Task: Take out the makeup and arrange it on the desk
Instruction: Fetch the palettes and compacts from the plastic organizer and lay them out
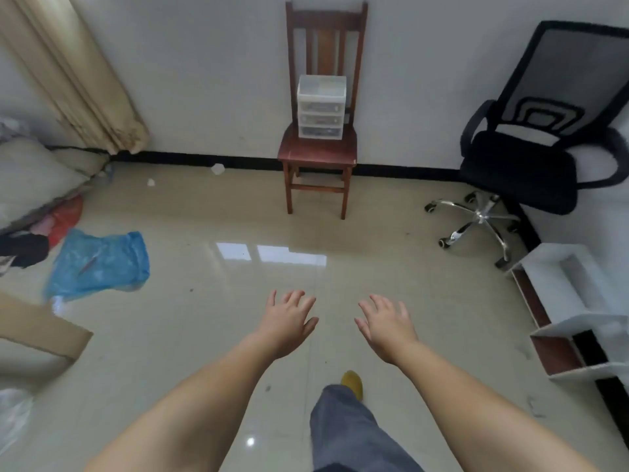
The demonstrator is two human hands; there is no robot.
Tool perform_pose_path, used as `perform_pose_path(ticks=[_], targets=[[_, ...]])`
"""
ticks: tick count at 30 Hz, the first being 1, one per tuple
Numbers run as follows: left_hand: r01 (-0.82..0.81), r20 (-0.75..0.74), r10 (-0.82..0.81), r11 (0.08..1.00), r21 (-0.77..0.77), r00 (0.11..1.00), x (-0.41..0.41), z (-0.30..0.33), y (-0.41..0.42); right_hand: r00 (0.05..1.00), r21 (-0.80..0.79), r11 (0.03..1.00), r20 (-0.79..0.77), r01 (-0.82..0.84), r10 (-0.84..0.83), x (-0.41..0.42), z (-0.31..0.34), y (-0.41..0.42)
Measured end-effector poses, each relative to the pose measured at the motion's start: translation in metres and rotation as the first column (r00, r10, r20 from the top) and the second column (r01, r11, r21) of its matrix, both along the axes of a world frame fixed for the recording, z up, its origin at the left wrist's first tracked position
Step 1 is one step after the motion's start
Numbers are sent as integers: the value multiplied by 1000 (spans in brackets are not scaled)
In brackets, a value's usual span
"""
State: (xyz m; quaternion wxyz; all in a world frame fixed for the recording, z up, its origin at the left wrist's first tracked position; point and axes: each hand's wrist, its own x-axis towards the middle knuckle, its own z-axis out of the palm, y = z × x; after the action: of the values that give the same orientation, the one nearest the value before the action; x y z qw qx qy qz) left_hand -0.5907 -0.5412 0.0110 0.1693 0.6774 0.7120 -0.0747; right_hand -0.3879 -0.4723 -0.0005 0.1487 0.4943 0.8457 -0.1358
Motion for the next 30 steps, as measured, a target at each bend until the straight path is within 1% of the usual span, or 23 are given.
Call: perform_pose_path(ticks=[5,8,14,19,21,24,27,30], targets=[[-115,19,115,993,-31,993,-34,7,114,996,-12,996,23,-86,86,-37,11,139],[-181,46,183,983,-27,982,-59,8,173,995,-27,994,11,-101,102,-68,11,207],[-185,28,186,982,-20,982,-136,-5,309,990,-43,989,-24,-139,139,-150,-3,343],[-112,32,112,994,7,993,-210,-2,444,999,-49,999,-44,-23,20,-211,-4,466],[-64,0,64,998,30,998,-238,7,497,998,-46,998,-54,40,-42,-232,0,511],[-54,2,54,997,50,999,-273,13,571,986,-71,989,-89,131,-137,-256,2,570],[-20,-8,20,998,56,1000,-298,8,648,979,-113,981,-110,156,-169,-278,-7,630],[-37,11,37,996,76,999,-316,-3,726,971,-169,971,-145,167,-193,-304,-20,701]])
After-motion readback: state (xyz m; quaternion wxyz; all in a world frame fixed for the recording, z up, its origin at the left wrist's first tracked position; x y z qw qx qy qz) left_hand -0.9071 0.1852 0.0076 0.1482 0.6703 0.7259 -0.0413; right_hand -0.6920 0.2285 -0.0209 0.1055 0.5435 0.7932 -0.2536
